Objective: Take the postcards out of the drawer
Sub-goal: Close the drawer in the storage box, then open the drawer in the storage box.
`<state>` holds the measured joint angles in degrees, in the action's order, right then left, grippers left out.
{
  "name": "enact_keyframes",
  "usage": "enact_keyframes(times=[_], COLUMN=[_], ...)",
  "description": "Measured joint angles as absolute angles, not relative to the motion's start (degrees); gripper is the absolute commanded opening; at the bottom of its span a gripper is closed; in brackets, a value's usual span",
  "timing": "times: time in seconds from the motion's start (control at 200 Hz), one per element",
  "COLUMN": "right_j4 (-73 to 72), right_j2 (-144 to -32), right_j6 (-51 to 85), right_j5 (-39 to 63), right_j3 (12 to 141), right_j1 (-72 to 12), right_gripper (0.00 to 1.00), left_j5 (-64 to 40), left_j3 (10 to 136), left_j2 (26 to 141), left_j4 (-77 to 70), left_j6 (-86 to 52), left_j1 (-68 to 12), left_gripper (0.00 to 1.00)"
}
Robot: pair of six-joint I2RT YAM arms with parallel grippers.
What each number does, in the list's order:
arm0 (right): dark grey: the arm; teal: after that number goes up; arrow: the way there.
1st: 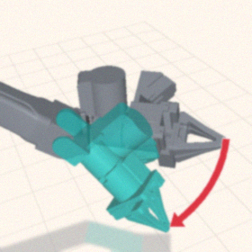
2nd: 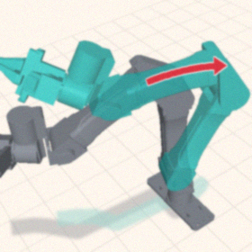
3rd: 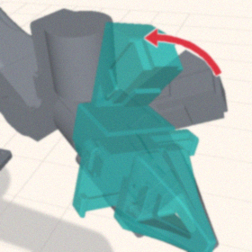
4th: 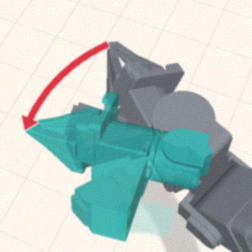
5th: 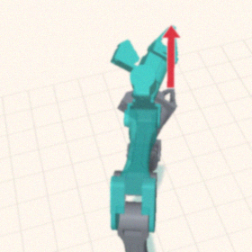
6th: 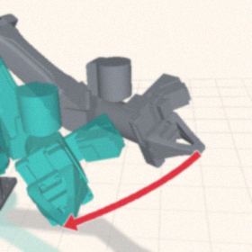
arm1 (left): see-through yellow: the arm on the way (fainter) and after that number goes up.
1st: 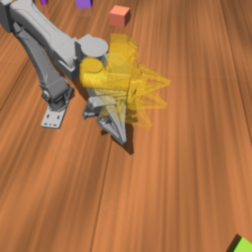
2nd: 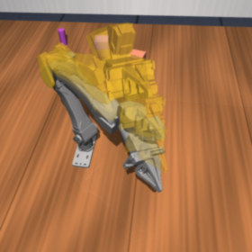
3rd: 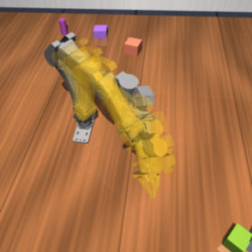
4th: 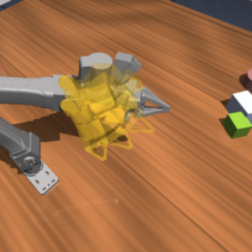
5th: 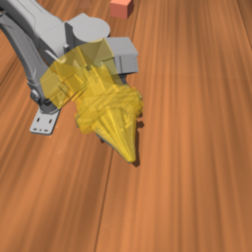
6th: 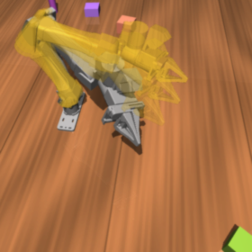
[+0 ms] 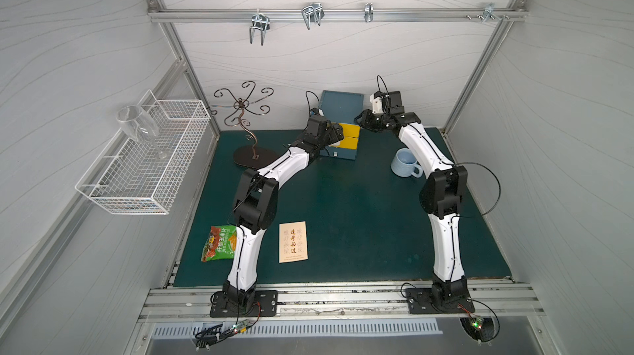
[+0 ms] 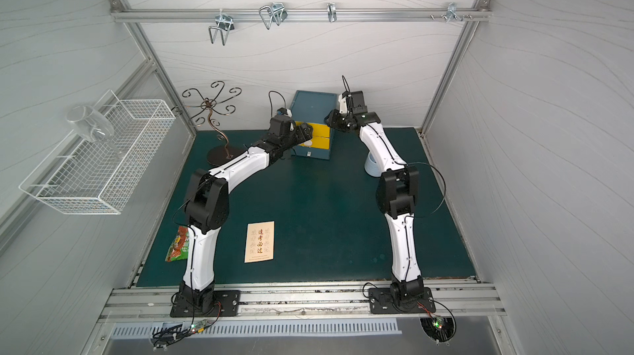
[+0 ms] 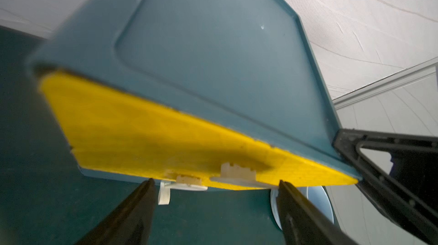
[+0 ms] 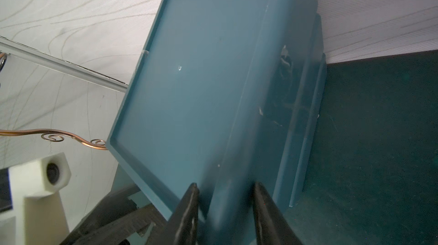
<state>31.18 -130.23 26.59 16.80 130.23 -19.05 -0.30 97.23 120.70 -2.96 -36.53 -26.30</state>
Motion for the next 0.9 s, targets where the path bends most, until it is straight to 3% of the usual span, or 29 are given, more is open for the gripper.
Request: enact_keyframes(times=[0.41,0.655,0.901], right_j4=[29.74,28.75,27.77], right_j2=[-129.25,-128.38,-127.68], right_j6=[27.27,27.55,27.64], right_j5=[17.02,17.56,18.76], right_j3=[128.22,126.45,124.92], right_j1=[-18.94,-18.81,-18.46], right_gripper=[0.4,0.4,0.41], left_j5=[-4.14,-10.74,-15.53], left_j3=[80.05,75.44,73.43], left_j2=[103.96,106.13,115.22], left_j4=[-10.24,-17.58,-33.45], left_j6=[-49.06,-61.98,-77.17], left_j1=[-26.26,-25.56,-24.73], left_gripper=[0.87,0.87,0.85])
